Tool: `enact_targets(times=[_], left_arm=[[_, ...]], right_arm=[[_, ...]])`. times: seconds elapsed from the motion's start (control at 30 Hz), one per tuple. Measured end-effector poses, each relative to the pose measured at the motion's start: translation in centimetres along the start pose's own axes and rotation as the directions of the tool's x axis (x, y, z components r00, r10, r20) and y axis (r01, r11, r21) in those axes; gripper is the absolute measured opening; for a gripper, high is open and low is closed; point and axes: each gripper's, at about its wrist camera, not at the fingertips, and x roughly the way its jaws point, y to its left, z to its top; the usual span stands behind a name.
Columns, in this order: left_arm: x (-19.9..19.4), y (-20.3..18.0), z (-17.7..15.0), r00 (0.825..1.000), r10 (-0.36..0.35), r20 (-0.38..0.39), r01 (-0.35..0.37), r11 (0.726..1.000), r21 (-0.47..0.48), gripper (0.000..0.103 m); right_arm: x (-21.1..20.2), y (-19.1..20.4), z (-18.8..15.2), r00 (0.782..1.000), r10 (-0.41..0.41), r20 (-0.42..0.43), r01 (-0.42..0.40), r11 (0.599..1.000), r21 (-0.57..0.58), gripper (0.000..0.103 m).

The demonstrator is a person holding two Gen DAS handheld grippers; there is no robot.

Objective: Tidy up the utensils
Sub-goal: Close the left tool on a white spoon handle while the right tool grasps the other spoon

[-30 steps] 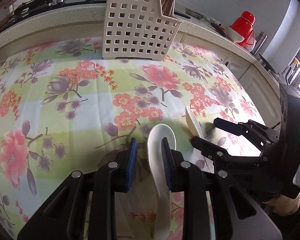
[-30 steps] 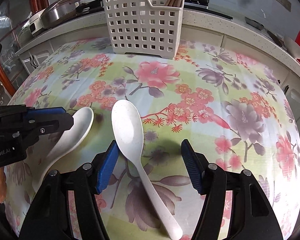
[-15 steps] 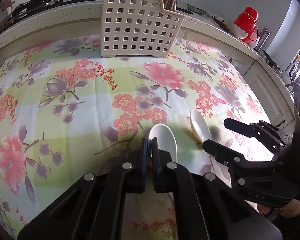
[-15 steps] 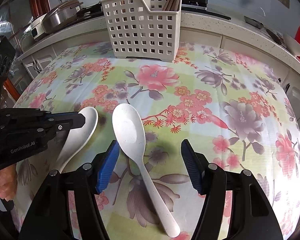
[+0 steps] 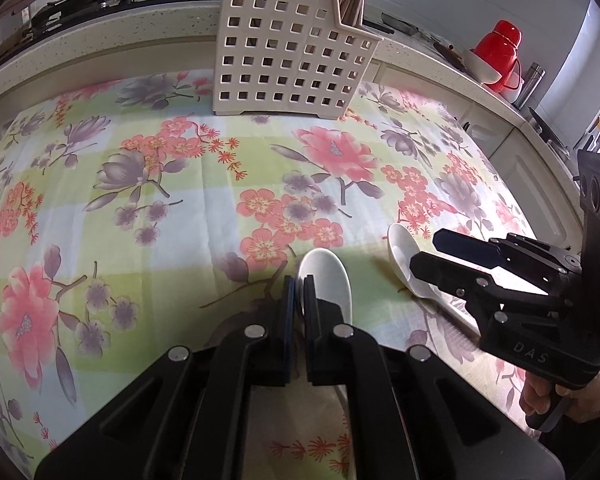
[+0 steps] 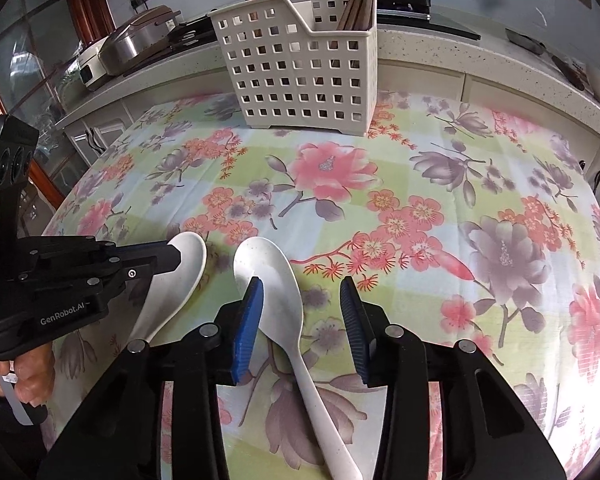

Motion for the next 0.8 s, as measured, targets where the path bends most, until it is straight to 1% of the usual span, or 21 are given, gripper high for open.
enact_targets(times=[0.07,0.17,0.2,0.23,0.3,0.4,0.53,0.7,0.8], left_arm=[[0.0,0.1,0.0,1.0,0.002,0.0,-0.002,1.0,-0.005,0.005],[-0.2,0.1,-0.1,1.0,0.002,0.002,-0.002,1.0,-0.006,0.005],[-0.2,0.1,-0.1,1.0,0.003,0.002,-0.003,1.0,-0.005,0.005],[-0.2,0.0,-0.1,1.0,0.003,0.003,-0.003,1.0,-0.005,0.005],[-0.3,0.0,-0.1,1.0,0.002,0.004,-0.002,1.0,-0.003,0.005],[-0.4,-0.1,0.0,1.0,0.001,0.008,-0.001,1.0,-0.002,0.005],[-0.6,0.0,0.0,1.0,0.001,0.014,-0.001,1.0,-0.001,0.005],[-0.8,0.2,0.0,1.0,0.003,0.018,-0.003,1.0,-0.008,0.005],[-0.8,0.2,0.1,1.0,0.006,0.018,-0.006,1.0,-0.002,0.005]], right_arm=[[0.4,0.1,0.2,1.0,0.011,-0.007,-0.011,1.0,-0.002,0.034],[0.9,0.1,0.5,1.0,0.015,-0.018,-0.016,1.0,-0.006,0.028],[0.9,0.1,0.5,1.0,0.014,-0.018,-0.014,1.0,-0.01,0.022],[1.0,0.2,0.6,1.0,0.01,-0.019,-0.011,1.0,-0.016,0.01],[1.2,0.4,0.6,1.0,-0.003,-0.022,0.002,1.0,-0.027,0.006],[1.1,0.6,0.4,0.999,-0.035,-0.017,0.034,0.998,-0.05,0.004],[0.7,-0.5,0.4,0.996,-0.084,-0.005,0.084,0.996,-0.018,0.003],[-0.4,-2.3,0.0,0.995,-0.103,0.009,0.103,0.993,0.052,0.003],[-0.8,-2.8,-0.3,0.995,-0.103,0.004,0.102,0.993,0.058,0.003]])
